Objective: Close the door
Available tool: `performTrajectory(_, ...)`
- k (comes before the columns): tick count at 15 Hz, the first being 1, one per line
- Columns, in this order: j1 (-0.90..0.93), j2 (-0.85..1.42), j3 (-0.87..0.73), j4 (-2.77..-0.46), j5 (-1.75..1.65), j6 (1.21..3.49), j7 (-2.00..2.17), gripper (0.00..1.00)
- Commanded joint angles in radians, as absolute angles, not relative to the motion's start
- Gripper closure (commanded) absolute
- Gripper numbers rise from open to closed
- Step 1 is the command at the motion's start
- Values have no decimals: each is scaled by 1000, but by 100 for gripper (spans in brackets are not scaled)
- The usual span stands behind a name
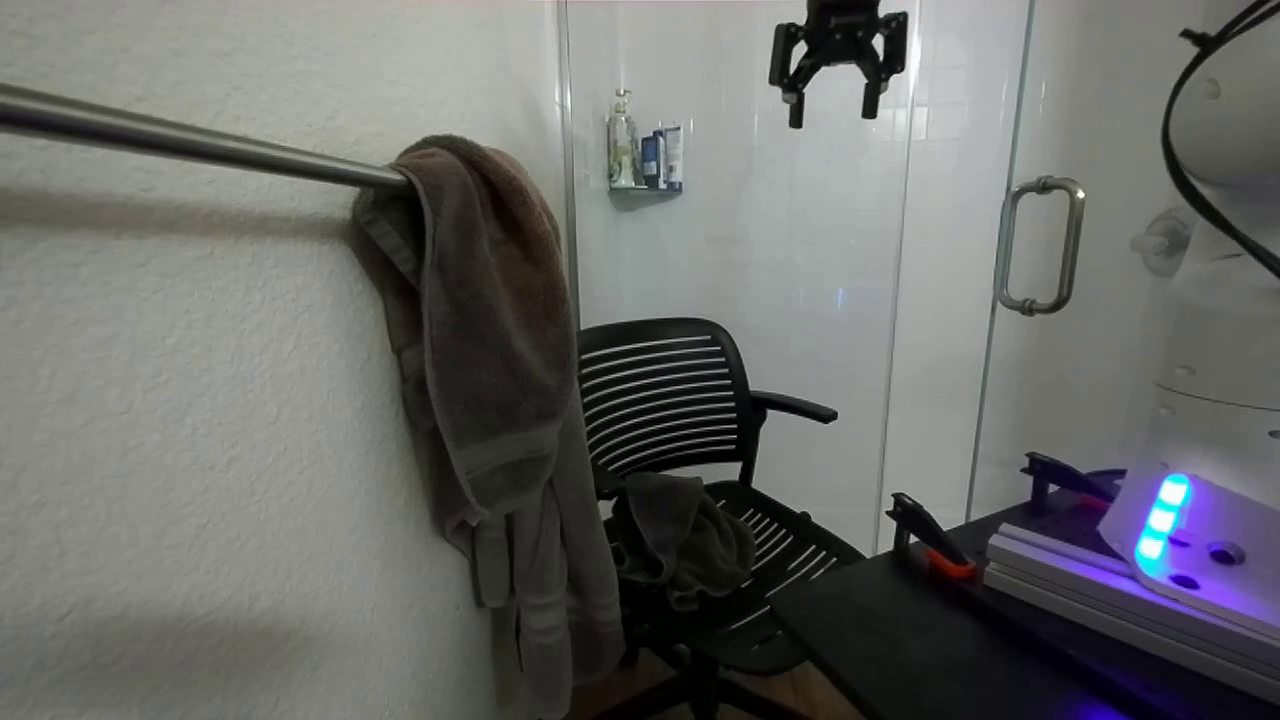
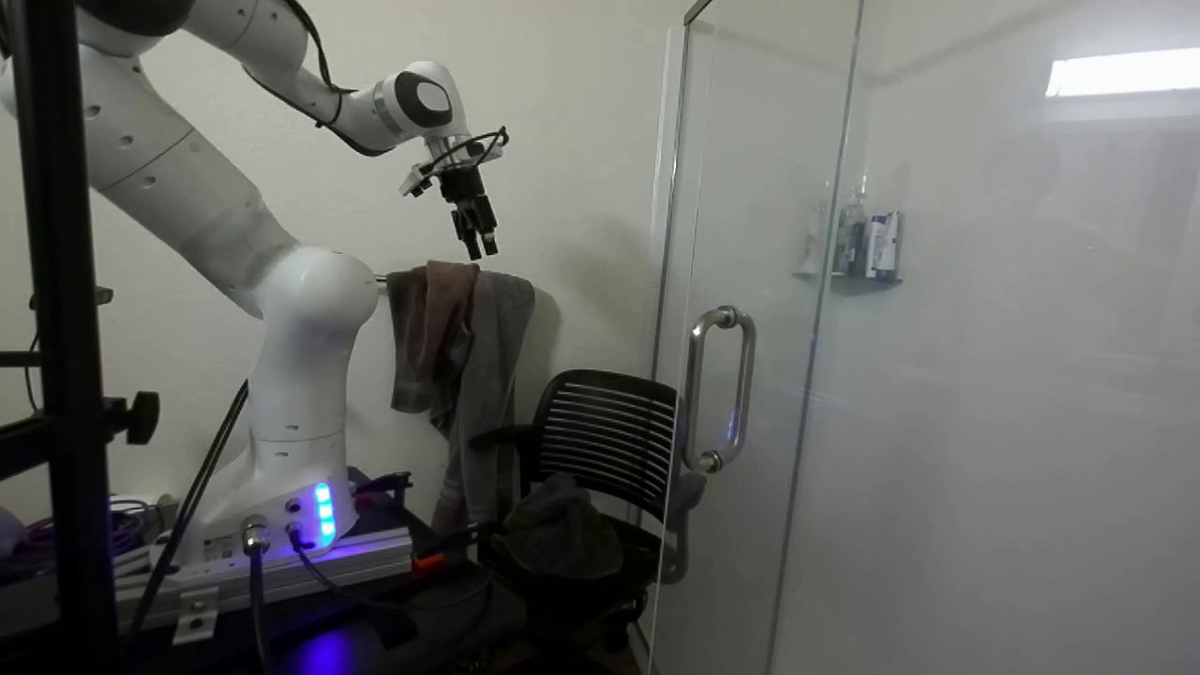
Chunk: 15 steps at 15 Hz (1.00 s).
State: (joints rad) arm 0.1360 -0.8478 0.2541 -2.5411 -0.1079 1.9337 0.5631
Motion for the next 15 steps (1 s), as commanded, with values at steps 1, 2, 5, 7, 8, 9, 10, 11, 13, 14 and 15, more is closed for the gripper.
performTrajectory(1, 113, -1105, 227, -2659, -231, 1850, 625, 0)
performTrajectory(2, 100, -1167, 211, -2678, -265, 1813, 640, 0)
performTrajectory(5, -10, -1309, 160, -2695, -281, 1721, 635, 0)
performTrajectory(7, -7, -1249, 184, -2639, -236, 1738, 592, 0)
performTrajectory(8, -12, -1260, 189, -2636, -229, 1738, 583, 0)
performTrajectory(9, -10, -1258, 198, -2636, -226, 1739, 585, 0)
performTrajectory(10, -9, -1249, 206, -2636, -226, 1739, 587, 0)
performTrajectory(11, -1, -1252, 195, -2637, -250, 1714, 539, 0)
performTrajectory(13, -59, -1275, 164, -2662, -321, 1729, 516, 0)
performTrajectory(14, -104, -1304, 154, -2669, -388, 1735, 518, 0)
performTrajectory(15, -137, -1336, 116, -2679, -458, 1749, 508, 0)
